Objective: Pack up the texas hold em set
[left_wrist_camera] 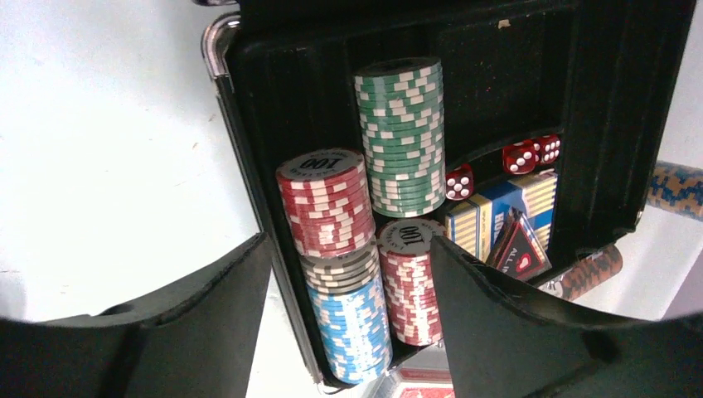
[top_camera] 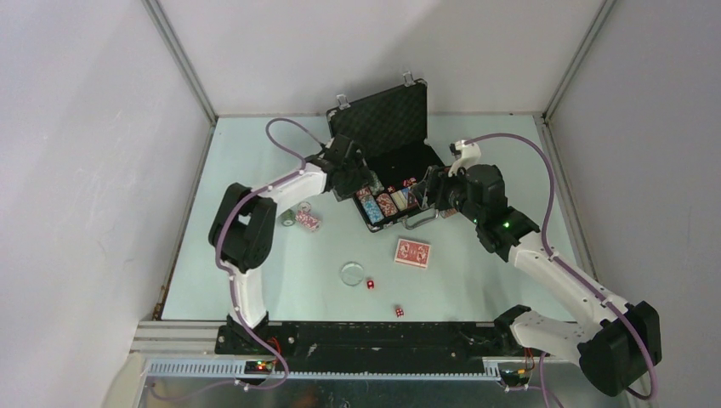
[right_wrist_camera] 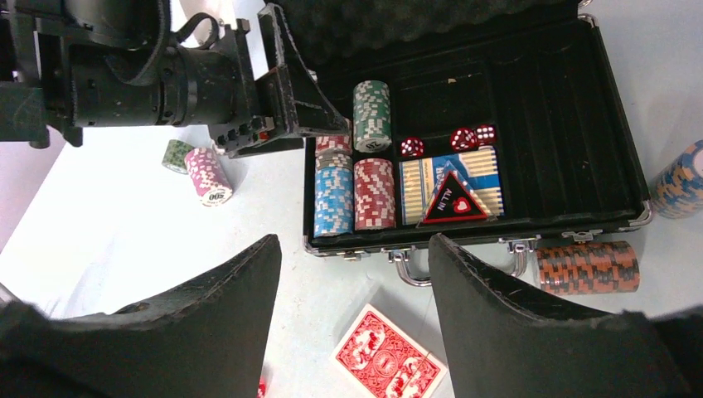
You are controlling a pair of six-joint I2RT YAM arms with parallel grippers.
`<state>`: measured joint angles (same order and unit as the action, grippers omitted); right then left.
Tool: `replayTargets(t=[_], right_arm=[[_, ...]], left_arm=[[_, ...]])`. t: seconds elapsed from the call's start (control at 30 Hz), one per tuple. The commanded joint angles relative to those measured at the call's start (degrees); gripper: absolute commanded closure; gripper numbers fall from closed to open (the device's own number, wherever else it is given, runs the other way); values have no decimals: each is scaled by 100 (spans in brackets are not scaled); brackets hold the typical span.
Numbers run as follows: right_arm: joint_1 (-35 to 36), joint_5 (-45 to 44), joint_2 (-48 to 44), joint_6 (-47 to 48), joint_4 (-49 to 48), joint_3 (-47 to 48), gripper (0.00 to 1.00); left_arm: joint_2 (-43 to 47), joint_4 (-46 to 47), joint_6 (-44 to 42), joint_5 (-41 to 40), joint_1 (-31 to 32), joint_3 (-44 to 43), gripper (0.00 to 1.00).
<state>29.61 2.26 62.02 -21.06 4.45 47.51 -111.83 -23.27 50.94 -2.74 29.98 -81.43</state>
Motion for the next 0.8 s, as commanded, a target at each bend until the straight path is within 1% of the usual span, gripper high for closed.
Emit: replayTargets(t=[0.0, 0.13, 0.17, 0.23, 0.37, 0.4, 0.47, 0.5, 0.57, 0.67, 0.77], right_arm=[[-31, 123, 14, -58, -249, -5, 30], [-84, 253, 92, -89, -163, 0, 23], [-112, 434, 102, -119, -97, 15, 22], [-230, 876, 116, -65, 175, 88, 15], [-473, 1119, 131, -37, 697, 109, 10], [-554, 1145, 163, -27, 763, 107, 11], [-655, 1329, 229, -10, 958, 109, 16], [-664, 1435, 248, 7, 1086, 118, 22], [-498, 1254, 272, 99, 1202, 130, 29], [-198, 775, 307, 192, 1221, 131, 32], [-8, 674, 422, 156, 1129, 133, 34]], left_arm=[[666, 340, -104, -56, -97, 272, 23], [1117, 381, -281, -223, -97, 493, 21], [1235, 378, -310, -318, -97, 552, 21], [1554, 486, -401, -395, -97, 832, 21], [2334, 631, -641, -654, -102, 1672, 22], [2592, 560, -679, -784, -104, 1778, 22], [2957, 432, -841, -927, -106, 2057, 22], [3075, 386, -959, -950, -113, 2236, 22], [3400, 231, -1110, -981, -133, 2487, 22], [3875, 7, -1230, -978, -159, 2796, 23], [4245, -57, -1221, -984, -249, 3220, 23]])
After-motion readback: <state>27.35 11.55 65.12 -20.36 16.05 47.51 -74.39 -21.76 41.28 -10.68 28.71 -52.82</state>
